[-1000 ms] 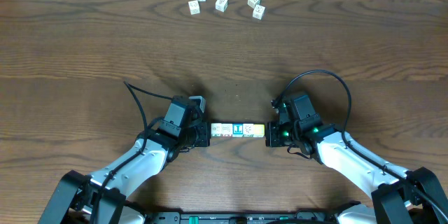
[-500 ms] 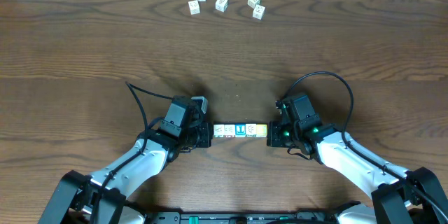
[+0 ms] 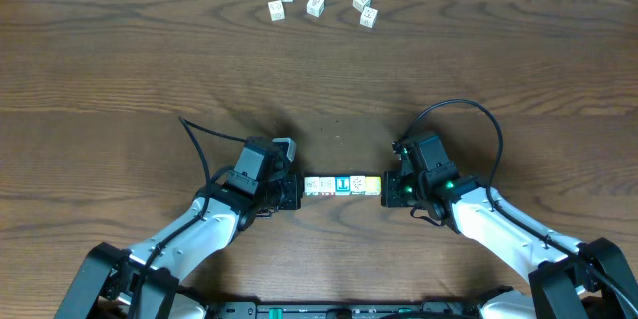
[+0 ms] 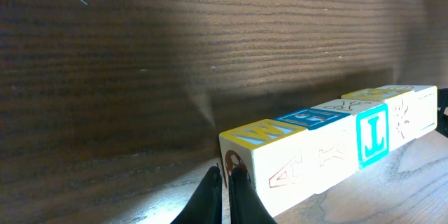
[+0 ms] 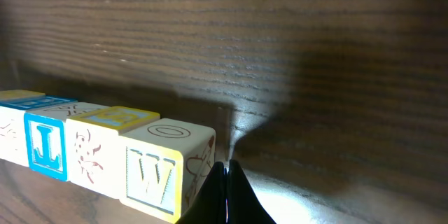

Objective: Lift 5 blocks

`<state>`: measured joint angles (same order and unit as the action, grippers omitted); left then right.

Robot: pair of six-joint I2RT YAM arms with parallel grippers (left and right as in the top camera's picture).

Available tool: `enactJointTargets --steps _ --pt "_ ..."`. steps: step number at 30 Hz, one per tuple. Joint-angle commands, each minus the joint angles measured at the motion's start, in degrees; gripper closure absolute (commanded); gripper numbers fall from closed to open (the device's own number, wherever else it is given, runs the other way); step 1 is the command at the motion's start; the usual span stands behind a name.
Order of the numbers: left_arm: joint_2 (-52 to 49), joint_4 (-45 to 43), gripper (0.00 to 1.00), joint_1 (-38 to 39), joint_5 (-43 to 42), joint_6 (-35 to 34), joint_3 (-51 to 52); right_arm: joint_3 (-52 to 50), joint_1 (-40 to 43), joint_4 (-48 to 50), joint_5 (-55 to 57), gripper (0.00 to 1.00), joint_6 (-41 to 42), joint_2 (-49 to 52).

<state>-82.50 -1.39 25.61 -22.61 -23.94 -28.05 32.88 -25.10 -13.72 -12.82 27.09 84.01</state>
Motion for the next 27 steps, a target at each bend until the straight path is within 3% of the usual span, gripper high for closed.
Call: enactJointTargets --steps 1,27 --pt "0.2 0.0 0.93 0.2 -0.8 0.6 -0.6 0.8 -0.5 1.4 -1.1 0.99 -2.2 0.5" --pt "0.2 -0.9 0.93 0.2 -3.9 -0.1 -0.6 0.8 -0.5 6.3 -10.9 0.99 0.5 0.5"
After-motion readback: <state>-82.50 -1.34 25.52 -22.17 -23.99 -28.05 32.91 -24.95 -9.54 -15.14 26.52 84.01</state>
